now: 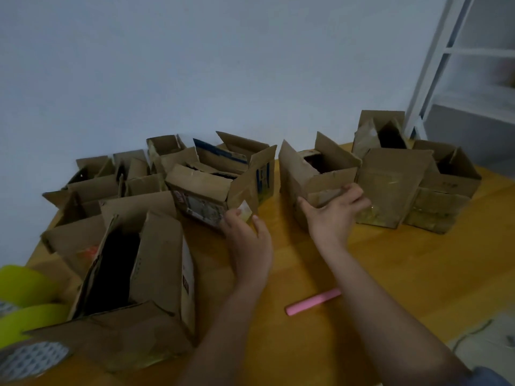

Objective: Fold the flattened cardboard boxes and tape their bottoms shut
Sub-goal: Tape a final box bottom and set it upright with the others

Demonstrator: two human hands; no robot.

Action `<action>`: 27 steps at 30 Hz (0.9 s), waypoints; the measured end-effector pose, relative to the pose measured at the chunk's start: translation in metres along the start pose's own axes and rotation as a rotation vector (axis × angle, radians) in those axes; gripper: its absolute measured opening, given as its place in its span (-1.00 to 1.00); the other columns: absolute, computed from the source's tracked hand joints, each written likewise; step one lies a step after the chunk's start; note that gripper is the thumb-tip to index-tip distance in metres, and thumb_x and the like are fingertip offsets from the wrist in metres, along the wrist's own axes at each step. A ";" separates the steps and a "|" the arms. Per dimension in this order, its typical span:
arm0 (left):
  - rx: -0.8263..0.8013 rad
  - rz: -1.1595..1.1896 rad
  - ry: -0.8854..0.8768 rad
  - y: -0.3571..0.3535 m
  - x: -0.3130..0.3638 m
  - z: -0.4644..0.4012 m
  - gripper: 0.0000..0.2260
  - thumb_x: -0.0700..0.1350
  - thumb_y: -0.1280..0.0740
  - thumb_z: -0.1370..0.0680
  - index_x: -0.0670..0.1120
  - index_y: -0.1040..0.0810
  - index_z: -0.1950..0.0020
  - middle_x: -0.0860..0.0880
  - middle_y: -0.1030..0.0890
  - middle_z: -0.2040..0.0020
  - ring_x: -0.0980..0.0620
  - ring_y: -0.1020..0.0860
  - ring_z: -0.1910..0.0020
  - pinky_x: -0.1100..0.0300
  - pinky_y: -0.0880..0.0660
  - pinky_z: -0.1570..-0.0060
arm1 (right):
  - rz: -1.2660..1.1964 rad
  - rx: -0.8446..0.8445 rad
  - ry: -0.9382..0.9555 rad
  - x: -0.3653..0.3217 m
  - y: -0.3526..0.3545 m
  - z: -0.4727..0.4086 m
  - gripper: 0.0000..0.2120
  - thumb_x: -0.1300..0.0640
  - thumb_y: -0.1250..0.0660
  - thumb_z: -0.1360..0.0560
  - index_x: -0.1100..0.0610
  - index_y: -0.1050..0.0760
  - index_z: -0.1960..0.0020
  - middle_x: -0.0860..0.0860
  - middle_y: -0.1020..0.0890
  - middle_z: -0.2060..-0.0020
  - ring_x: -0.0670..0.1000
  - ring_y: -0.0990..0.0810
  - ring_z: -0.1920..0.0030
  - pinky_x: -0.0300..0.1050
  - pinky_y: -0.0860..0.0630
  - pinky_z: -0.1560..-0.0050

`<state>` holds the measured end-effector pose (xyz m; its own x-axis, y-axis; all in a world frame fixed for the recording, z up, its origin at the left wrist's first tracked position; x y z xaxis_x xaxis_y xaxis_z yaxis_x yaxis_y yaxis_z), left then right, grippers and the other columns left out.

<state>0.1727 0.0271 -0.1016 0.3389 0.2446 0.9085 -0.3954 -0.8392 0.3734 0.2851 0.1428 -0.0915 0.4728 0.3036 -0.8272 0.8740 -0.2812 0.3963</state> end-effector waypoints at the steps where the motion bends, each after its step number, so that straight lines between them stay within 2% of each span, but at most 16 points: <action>1: 0.046 -0.009 -0.011 0.004 0.000 -0.001 -0.77 -0.10 -0.24 -0.61 0.00 -0.26 -0.22 -0.05 -0.34 -0.21 0.12 -0.47 0.10 0.18 -0.49 0.18 | -0.014 -0.017 -0.026 -0.001 -0.006 -0.003 -0.16 0.00 -0.62 -0.27 0.27 -0.19 -0.30 0.24 -0.25 -0.26 -0.13 -0.13 0.10 -0.34 -0.32 0.11; 3: 0.113 -0.037 -0.039 0.009 -0.002 -0.004 -0.70 -0.12 -0.30 -0.57 0.04 -0.20 -0.16 -0.04 -0.28 -0.19 0.12 -0.45 0.15 0.23 -0.48 0.27 | -0.034 -0.049 -0.077 -0.003 -0.017 -0.010 -0.17 -0.02 -0.60 -0.30 0.25 -0.17 -0.33 0.24 -0.23 -0.29 -0.03 -0.26 0.11 -0.26 -0.36 0.11; 5: 0.144 -0.078 -0.072 0.010 -0.003 -0.006 -0.61 -0.13 -0.33 -0.55 0.03 -0.20 -0.26 -0.07 -0.22 -0.24 0.07 -0.43 0.06 0.20 -0.50 0.22 | -0.060 -0.081 -0.103 -0.003 -0.027 -0.017 -0.20 -0.01 -0.57 -0.35 0.23 -0.16 -0.34 0.24 -0.22 -0.33 0.03 -0.34 0.11 -0.22 -0.37 0.11; 6: 0.144 -0.094 -0.079 0.010 -0.004 -0.007 -0.57 -0.13 -0.34 -0.54 0.02 -0.19 -0.31 -0.05 -0.20 -0.26 0.06 -0.41 0.01 0.17 -0.52 0.17 | -0.082 -0.106 -0.110 -0.004 -0.032 -0.020 -0.22 0.00 -0.55 -0.37 0.22 -0.15 -0.36 0.24 -0.22 -0.35 0.08 -0.40 0.06 -0.19 -0.40 0.08; 8: 0.130 -0.107 -0.063 0.010 -0.006 -0.009 -0.52 -0.13 -0.34 -0.54 0.00 -0.19 -0.38 -0.04 -0.17 -0.31 0.06 -0.38 -0.05 0.13 -0.54 0.09 | -0.129 -0.178 -0.108 -0.001 -0.043 -0.027 -0.28 0.04 -0.48 -0.45 0.19 -0.14 -0.42 0.20 -0.24 -0.40 0.15 -0.48 -0.15 -0.12 -0.48 -0.09; 10: 0.121 -0.106 -0.041 0.010 -0.009 -0.010 -0.50 -0.13 -0.35 -0.54 -0.01 -0.19 -0.40 -0.05 -0.17 -0.36 0.03 -0.40 -0.09 0.12 -0.55 0.05 | -0.171 -0.300 -0.079 0.002 -0.055 -0.034 -0.35 0.14 -0.38 -0.54 0.10 -0.10 -0.50 0.12 -0.27 -0.46 0.14 -0.38 -0.38 -0.02 -0.42 -0.32; 12: 0.114 -0.109 -0.027 0.010 -0.011 -0.008 -0.48 -0.13 -0.35 -0.54 -0.02 -0.18 -0.42 -0.05 -0.15 -0.39 0.04 -0.41 -0.11 0.13 -0.55 0.03 | -0.180 -0.505 -0.051 0.004 -0.066 -0.035 -0.31 0.27 -0.27 -0.58 -0.02 -0.01 -0.58 0.03 -0.16 -0.55 0.10 -0.20 -0.51 -0.05 -0.31 -0.42; 14: 0.097 -0.094 0.006 0.010 -0.014 -0.006 -0.47 -0.14 -0.35 -0.54 -0.04 -0.16 -0.43 -0.06 -0.14 -0.41 0.03 -0.41 -0.13 0.16 -0.53 0.01 | -0.150 -0.650 -0.057 0.003 -0.073 -0.029 -0.25 0.35 -0.21 -0.57 -0.04 0.08 -0.60 -0.02 -0.02 -0.59 0.07 -0.09 -0.55 -0.22 -0.27 -0.33; 15: 0.089 -0.081 0.025 0.010 -0.016 -0.004 -0.47 -0.14 -0.35 -0.54 -0.06 -0.16 -0.42 -0.07 -0.14 -0.40 0.01 -0.41 -0.15 0.15 -0.54 -0.01 | -0.127 -0.634 -0.056 0.002 -0.075 -0.026 -0.27 0.37 -0.20 -0.56 0.00 0.02 -0.60 0.00 -0.08 -0.58 0.08 -0.14 -0.53 -0.22 -0.28 -0.31; 17: 0.083 -0.066 0.047 0.012 -0.018 -0.003 -0.50 -0.15 -0.35 -0.54 -0.07 -0.17 -0.39 -0.07 -0.16 -0.38 -0.01 -0.42 -0.17 0.12 -0.55 -0.04 | -0.114 -0.565 -0.052 0.000 -0.079 -0.020 -0.43 0.40 -0.17 -0.52 0.10 -0.29 -0.49 0.09 -0.37 -0.45 0.14 -0.40 -0.38 -0.05 -0.42 -0.32; 18: 0.079 -0.064 0.056 0.013 -0.018 -0.003 -0.53 -0.16 -0.34 -0.54 -0.07 -0.19 -0.35 -0.07 -0.17 -0.36 0.00 -0.41 -0.16 0.13 -0.54 -0.03 | -0.143 -0.595 -0.062 -0.003 -0.081 -0.015 -0.50 0.41 -0.15 -0.50 0.12 -0.42 -0.40 0.08 -0.48 -0.36 0.15 -0.50 -0.29 0.03 -0.50 -0.24; 19: 0.069 -0.065 0.068 0.014 -0.018 -0.002 -0.59 -0.16 -0.33 -0.54 -0.08 -0.21 -0.30 -0.07 -0.20 -0.33 0.01 -0.40 -0.14 0.17 -0.50 0.00 | -0.191 -0.671 -0.072 -0.005 -0.084 -0.009 -0.50 0.43 -0.13 -0.49 0.12 -0.47 -0.35 0.04 -0.52 -0.31 0.11 -0.52 -0.26 0.02 -0.55 -0.15; 21: 0.028 -0.064 0.091 0.016 -0.018 -0.001 -0.71 -0.17 -0.30 -0.56 -0.07 -0.25 -0.19 -0.03 -0.24 -0.24 0.06 -0.37 -0.09 0.27 -0.38 0.09 | -0.295 -0.881 -0.103 -0.013 -0.088 0.004 -0.42 0.46 -0.08 -0.50 0.08 -0.38 -0.44 -0.04 -0.46 -0.34 -0.01 -0.41 -0.36 -0.13 -0.49 -0.17; 23: -0.042 -0.036 0.107 0.016 -0.019 0.002 -0.82 -0.19 -0.25 -0.58 -0.05 -0.29 -0.13 0.01 -0.30 -0.18 0.10 -0.41 -0.01 0.33 -0.33 0.16 | -0.375 -1.023 -0.112 -0.022 -0.085 0.014 -0.34 0.50 -0.05 -0.50 0.07 -0.25 -0.52 -0.06 -0.39 -0.39 -0.07 -0.35 -0.37 -0.32 -0.44 -0.12; 25: -0.119 -0.010 0.119 0.018 -0.020 0.005 -0.83 -0.21 -0.20 -0.60 -0.05 -0.36 -0.17 0.02 -0.37 -0.17 0.17 -0.42 0.06 0.34 -0.35 0.17 | -0.415 -1.044 -0.130 -0.027 -0.082 0.020 -0.37 0.52 -0.03 -0.49 0.11 -0.32 -0.48 -0.01 -0.45 -0.35 -0.05 -0.41 -0.33 -0.38 -0.45 -0.02; 27: -0.178 -0.002 0.128 0.019 -0.021 0.008 -0.71 -0.25 -0.17 -0.60 -0.04 -0.39 -0.30 0.02 -0.41 -0.25 0.17 -0.42 -0.06 0.28 -0.38 -0.01 | -0.404 -1.039 -0.156 -0.031 -0.077 0.025 -0.42 0.52 -0.02 -0.49 0.14 -0.43 -0.39 0.00 -0.55 -0.24 -0.03 -0.52 -0.25 -0.31 -0.48 0.01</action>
<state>0.1648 0.0022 -0.1155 0.2331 0.3158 0.9198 -0.5431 -0.7423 0.3925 0.2008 0.1323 -0.1067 0.1781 0.0634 -0.9820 0.6640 0.7287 0.1675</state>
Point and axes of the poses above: each hand's wrist, its own z-axis away from the middle knuckle, its own y-axis out of the back of the hand, x = y × z, the point moved 3 cm from there along -z, towards the middle knuckle
